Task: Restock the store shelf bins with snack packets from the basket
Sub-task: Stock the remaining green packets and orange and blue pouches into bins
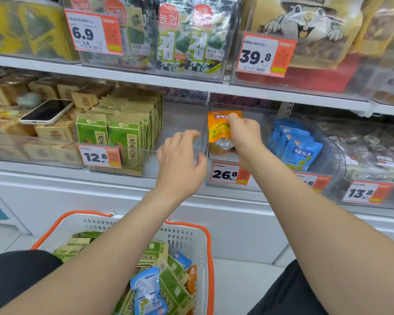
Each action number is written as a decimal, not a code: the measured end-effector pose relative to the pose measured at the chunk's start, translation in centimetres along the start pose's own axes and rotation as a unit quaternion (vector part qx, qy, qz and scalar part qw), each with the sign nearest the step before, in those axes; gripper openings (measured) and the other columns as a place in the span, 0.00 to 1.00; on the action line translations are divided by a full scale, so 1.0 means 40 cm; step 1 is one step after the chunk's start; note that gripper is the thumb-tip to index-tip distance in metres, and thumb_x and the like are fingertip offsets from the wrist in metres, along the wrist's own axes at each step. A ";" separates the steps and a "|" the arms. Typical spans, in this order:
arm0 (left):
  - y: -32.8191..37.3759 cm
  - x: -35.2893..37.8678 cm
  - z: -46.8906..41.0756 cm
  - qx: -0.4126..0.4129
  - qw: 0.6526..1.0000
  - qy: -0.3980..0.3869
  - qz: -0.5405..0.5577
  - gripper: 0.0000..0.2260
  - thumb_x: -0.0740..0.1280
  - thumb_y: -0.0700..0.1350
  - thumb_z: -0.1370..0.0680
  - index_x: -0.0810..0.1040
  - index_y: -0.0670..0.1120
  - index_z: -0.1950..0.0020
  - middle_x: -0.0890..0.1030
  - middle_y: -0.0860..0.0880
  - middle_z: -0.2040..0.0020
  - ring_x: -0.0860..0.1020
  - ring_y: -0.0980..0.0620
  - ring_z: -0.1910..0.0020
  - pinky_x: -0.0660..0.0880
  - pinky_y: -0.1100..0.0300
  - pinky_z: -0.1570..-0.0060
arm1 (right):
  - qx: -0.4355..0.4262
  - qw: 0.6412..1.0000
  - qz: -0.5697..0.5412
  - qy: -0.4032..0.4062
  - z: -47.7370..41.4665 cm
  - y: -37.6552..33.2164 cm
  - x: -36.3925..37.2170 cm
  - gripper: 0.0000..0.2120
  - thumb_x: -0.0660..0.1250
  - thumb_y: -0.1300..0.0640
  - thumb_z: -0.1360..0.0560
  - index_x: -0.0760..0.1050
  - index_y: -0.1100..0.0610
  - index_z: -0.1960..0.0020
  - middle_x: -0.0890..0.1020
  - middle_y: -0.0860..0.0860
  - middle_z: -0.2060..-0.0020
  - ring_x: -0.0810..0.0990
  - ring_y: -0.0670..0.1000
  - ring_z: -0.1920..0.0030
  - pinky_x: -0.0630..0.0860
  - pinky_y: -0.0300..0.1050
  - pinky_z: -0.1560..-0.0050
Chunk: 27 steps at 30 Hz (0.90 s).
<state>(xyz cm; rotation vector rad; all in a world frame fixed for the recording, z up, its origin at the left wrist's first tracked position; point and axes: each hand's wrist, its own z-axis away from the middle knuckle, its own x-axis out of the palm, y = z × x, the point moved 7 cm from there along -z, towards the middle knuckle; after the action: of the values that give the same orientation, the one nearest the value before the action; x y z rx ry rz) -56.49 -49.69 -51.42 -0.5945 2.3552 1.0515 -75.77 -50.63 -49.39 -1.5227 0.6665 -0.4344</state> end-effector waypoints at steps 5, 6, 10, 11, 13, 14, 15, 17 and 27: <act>0.036 0.070 -0.017 0.073 0.994 -0.067 -0.046 0.23 0.67 0.45 0.21 0.71 0.47 0.26 0.77 0.47 0.33 0.74 0.41 0.36 0.65 0.48 0.34 | 0.005 0.995 0.096 0.033 -0.098 0.056 -0.051 0.11 0.67 0.57 0.29 0.72 0.57 0.48 0.79 0.52 0.52 0.79 0.54 0.54 0.79 0.44 0.59; 0.034 0.087 -0.017 0.065 0.993 -0.087 -0.051 0.27 0.67 0.46 0.21 0.67 0.46 0.23 0.76 0.46 0.32 0.74 0.41 0.35 0.65 0.47 0.33 | 0.003 0.991 0.133 0.020 -0.117 0.074 -0.046 0.12 0.68 0.59 0.30 0.74 0.57 0.47 0.80 0.53 0.51 0.81 0.55 0.52 0.82 0.46 0.57; 0.012 0.130 -0.014 0.046 0.988 -0.126 -0.076 0.41 0.68 0.49 0.23 0.50 0.45 0.16 0.79 0.47 0.37 0.77 0.43 0.39 0.67 0.45 0.35 | -0.008 0.961 0.274 -0.040 -0.151 0.112 -0.021 0.14 0.74 0.62 0.28 0.77 0.54 0.44 0.84 0.54 0.47 0.82 0.57 0.46 0.81 0.54 0.43; 0.010 0.135 -0.010 0.055 0.987 -0.121 -0.090 0.43 0.69 0.49 0.24 0.49 0.45 0.16 0.78 0.50 0.44 0.77 0.45 0.42 0.67 0.46 0.37 | -0.004 0.956 0.290 -0.044 -0.155 0.116 -0.017 0.15 0.75 0.62 0.27 0.77 0.54 0.43 0.83 0.54 0.45 0.82 0.58 0.45 0.80 0.51 0.44; 0.005 0.141 -0.009 0.059 0.987 -0.109 -0.107 0.42 0.68 0.49 0.25 0.51 0.44 0.16 0.75 0.53 0.51 0.77 0.48 0.48 0.66 0.49 0.41 | -0.001 0.946 0.321 -0.046 -0.170 0.122 -0.010 0.17 0.76 0.61 0.27 0.77 0.54 0.40 0.82 0.55 0.43 0.81 0.58 0.44 0.77 0.48 0.49; 0.002 0.142 -0.010 0.055 0.987 -0.105 -0.109 0.39 0.67 0.50 0.26 0.56 0.45 0.18 0.76 0.54 0.52 0.77 0.48 0.49 0.66 0.49 0.42 | -0.001 0.940 0.339 -0.048 -0.176 0.124 -0.004 0.18 0.76 0.60 0.28 0.77 0.55 0.40 0.82 0.56 0.43 0.82 0.58 0.45 0.78 0.47 0.50; -0.001 0.142 -0.012 0.052 0.987 -0.102 -0.110 0.35 0.66 0.51 0.26 0.60 0.46 0.21 0.77 0.53 0.52 0.78 0.47 0.50 0.66 0.50 0.43 | 0.010 0.935 0.351 -0.053 -0.179 0.128 0.000 0.18 0.77 0.59 0.28 0.77 0.55 0.41 0.82 0.56 0.44 0.83 0.58 0.47 0.80 0.48 0.51; -0.006 0.145 -0.011 0.051 0.987 -0.101 -0.110 0.31 0.65 0.52 0.26 0.64 0.48 0.25 0.78 0.53 0.53 0.77 0.46 0.51 0.67 0.49 0.44 | 0.046 0.931 0.354 -0.074 -0.183 0.140 0.013 0.18 0.81 0.57 0.30 0.77 0.54 0.45 0.82 0.55 0.49 0.85 0.58 0.52 0.85 0.52 0.52; -0.023 0.142 -0.012 0.084 0.981 -0.151 -0.088 0.37 0.67 0.50 0.26 0.56 0.48 0.19 0.77 0.54 0.52 0.75 0.48 0.48 0.65 0.52 0.44 | 0.048 0.885 0.463 -0.020 -0.203 0.131 0.037 0.18 0.74 0.49 0.24 0.76 0.58 0.40 0.83 0.53 0.44 0.84 0.54 0.43 0.78 0.44 0.49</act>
<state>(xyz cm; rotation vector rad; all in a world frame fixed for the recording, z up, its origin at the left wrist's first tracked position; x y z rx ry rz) -60.54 -51.68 -55.00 -0.5277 2.0598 0.7932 -80.60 -57.64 -54.15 -0.9569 1.2191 0.2940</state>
